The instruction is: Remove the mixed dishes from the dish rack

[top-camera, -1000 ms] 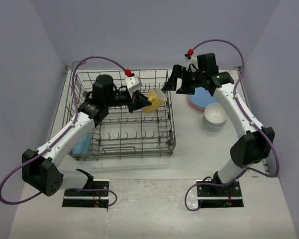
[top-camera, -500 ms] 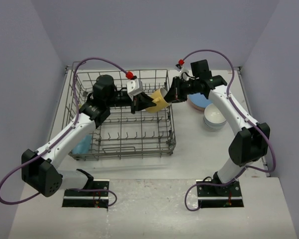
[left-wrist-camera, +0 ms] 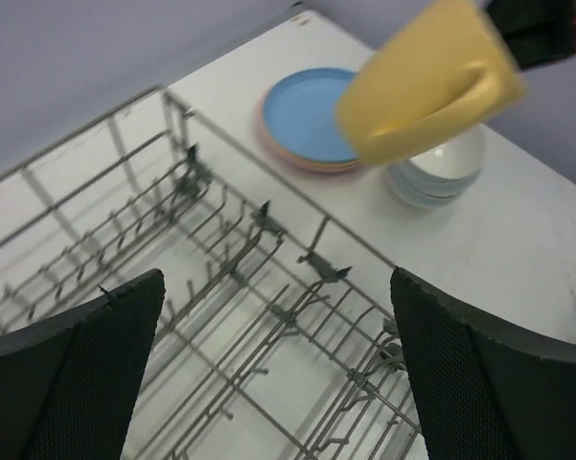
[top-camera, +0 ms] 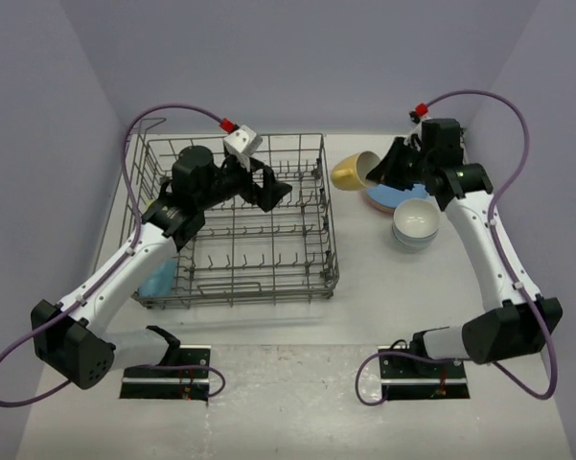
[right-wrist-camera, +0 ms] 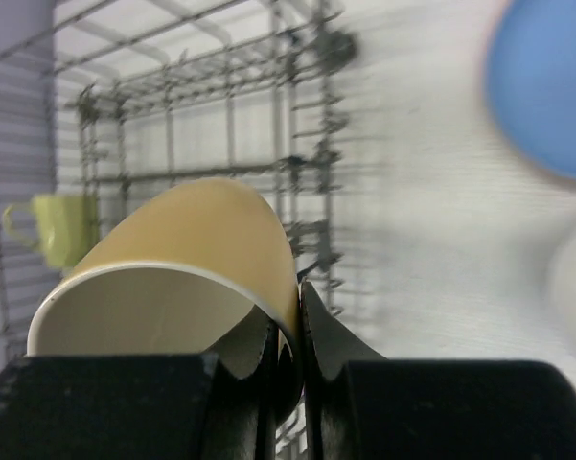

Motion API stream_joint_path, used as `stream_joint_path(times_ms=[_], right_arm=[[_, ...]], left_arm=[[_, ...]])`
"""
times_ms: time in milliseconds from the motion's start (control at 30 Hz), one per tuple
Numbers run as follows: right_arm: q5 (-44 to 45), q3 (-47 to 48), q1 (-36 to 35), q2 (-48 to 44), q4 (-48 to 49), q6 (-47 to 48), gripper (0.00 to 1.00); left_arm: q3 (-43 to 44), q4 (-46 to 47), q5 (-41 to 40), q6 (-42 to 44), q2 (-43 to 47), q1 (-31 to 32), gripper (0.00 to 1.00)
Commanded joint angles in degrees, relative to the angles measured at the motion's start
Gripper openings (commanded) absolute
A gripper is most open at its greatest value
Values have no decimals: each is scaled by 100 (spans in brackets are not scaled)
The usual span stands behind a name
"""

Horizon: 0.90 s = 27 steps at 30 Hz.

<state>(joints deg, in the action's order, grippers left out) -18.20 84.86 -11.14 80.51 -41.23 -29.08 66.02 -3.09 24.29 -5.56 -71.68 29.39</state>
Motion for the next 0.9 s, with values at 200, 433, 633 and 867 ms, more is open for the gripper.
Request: stream_joint_path(times_ms=[200, 433, 633, 867], right_arm=[[2171, -821, 305, -361, 422, 937, 0], [777, -1305, 296, -115, 1406, 3618, 0], [18, -1148, 235, 675, 1085, 4744, 0], [414, -769, 217, 1722, 669, 4754, 0]], left_arm=[[639, -2930, -4701, -1903, 5, -29, 100], [562, -3716, -5269, -2353, 224, -536, 100], [324, -3813, -5022, -2388, 181, -1514, 100], [315, -4015, -5231, -2529, 84, -1524, 100]])
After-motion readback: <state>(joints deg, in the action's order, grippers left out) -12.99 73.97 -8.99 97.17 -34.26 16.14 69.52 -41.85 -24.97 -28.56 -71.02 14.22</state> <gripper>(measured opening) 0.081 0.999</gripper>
